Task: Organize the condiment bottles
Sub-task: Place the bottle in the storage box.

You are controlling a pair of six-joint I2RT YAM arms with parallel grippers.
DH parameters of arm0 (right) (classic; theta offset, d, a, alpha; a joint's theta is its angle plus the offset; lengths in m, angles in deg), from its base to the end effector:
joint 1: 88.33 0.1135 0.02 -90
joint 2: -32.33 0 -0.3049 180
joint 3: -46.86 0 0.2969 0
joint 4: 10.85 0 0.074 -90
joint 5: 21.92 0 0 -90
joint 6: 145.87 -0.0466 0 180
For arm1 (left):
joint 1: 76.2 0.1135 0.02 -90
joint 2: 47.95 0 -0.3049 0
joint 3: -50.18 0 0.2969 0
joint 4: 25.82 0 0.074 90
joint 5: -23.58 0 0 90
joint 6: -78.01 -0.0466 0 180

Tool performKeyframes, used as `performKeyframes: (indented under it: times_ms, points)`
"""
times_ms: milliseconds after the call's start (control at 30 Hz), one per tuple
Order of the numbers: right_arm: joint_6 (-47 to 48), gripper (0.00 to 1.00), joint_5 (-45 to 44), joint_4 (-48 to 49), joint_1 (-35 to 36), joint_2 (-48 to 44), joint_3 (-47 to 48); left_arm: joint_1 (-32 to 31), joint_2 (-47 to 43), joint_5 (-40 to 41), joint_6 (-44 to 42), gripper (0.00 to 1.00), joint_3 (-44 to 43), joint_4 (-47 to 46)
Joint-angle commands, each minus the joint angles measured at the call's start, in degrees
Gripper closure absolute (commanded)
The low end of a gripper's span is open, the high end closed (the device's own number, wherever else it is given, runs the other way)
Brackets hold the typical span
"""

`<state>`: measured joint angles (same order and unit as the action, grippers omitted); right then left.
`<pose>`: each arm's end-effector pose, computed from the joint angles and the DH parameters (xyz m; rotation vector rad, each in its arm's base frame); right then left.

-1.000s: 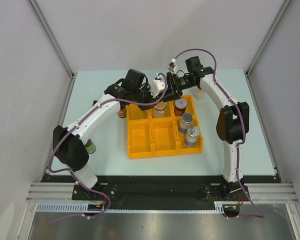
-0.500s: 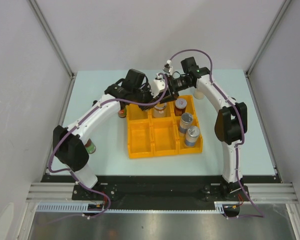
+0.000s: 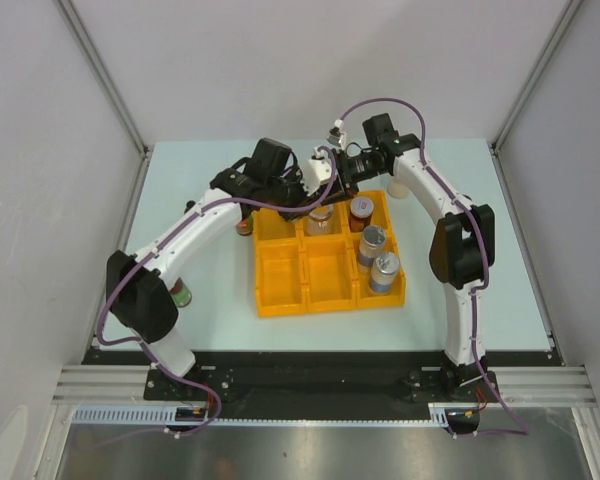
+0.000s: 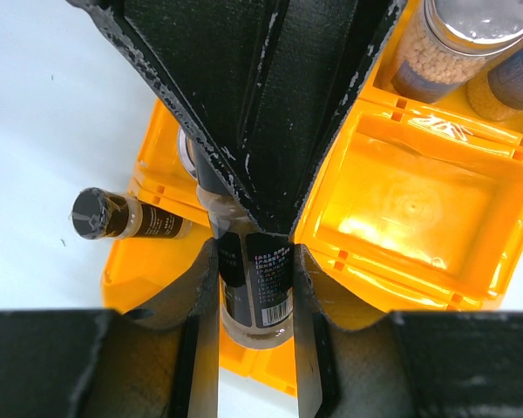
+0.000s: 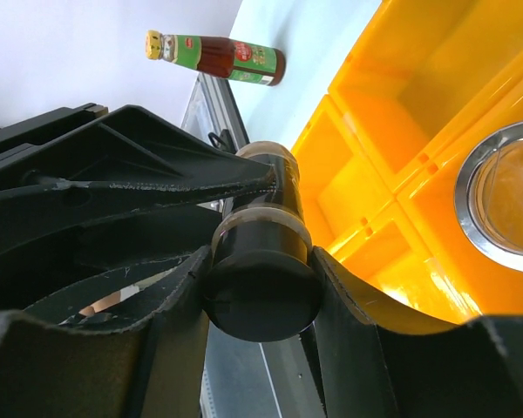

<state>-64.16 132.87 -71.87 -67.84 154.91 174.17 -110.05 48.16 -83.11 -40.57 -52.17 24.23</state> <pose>0.4837 0.2258 0.3168 -0.7065 2.3134 1.6387 0.3523 -0.2524 0.3668 1.3278 1.9108 -0.3858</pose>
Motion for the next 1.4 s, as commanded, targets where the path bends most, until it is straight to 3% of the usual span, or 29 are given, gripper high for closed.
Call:
performKeyframes:
  times_ms: [0, 33, 100, 133, 233, 633, 867, 1000, 1200, 1367]
  points:
    - [-0.05, 0.81, 2.27, -0.29, 0.6, -0.68, 2.47, -0.52, -0.05, -0.71, -0.78, 0.86, 0.69, -1.48]
    - [0.12, 0.81, 2.0, -0.64, 0.69, -0.68, 2.64, -0.52, -0.23, -0.8, -0.69, 0.59, 0.96, -1.56]
    - [0.56, 0.81, 1.57, -0.91, 0.51, -0.68, 2.99, -0.52, -0.49, -0.89, -0.25, 0.36, 1.57, -2.0]
    - [0.91, 0.82, 1.21, -1.26, 0.43, -0.68, 3.17, -0.43, -0.66, -0.89, -0.25, 0.21, 2.18, -2.44]
    - [1.44, 0.81, -0.89, -1.96, -0.01, -1.47, 3.52, -0.26, -1.63, -0.54, 0.71, 0.09, 3.67, -3.75]
    - [2.05, 0.82, -13.37, -2.23, -4.23, -4.99, 5.54, 4.14, -7.35, 1.39, 2.39, 0.02, 12.46, -10.26]
    - [3.46, 0.82, -16.45, -4.16, -5.72, -5.51, 8.71, 7.91, -3.05, 5.97, -3.85, 0.0, 13.71, -14.83]
    - [3.72, 0.81, -16.45, -4.25, -6.6, -6.48, 8.71, 12.38, 1.78, 2.46, -7.02, 0.0, 8.27, -15.2]
    - [3.81, 0.81, -16.28, -3.99, -7.22, -7.36, 8.27, 16.97, 16.81, -10.37, 1.59, 0.0, -10.53, -4.47]
    - [3.81, 0.81, -16.01, -4.16, -7.39, -7.36, 8.53, 17.41, 22.7, -21.62, 4.14, 0.0, -16.52, -2.36]
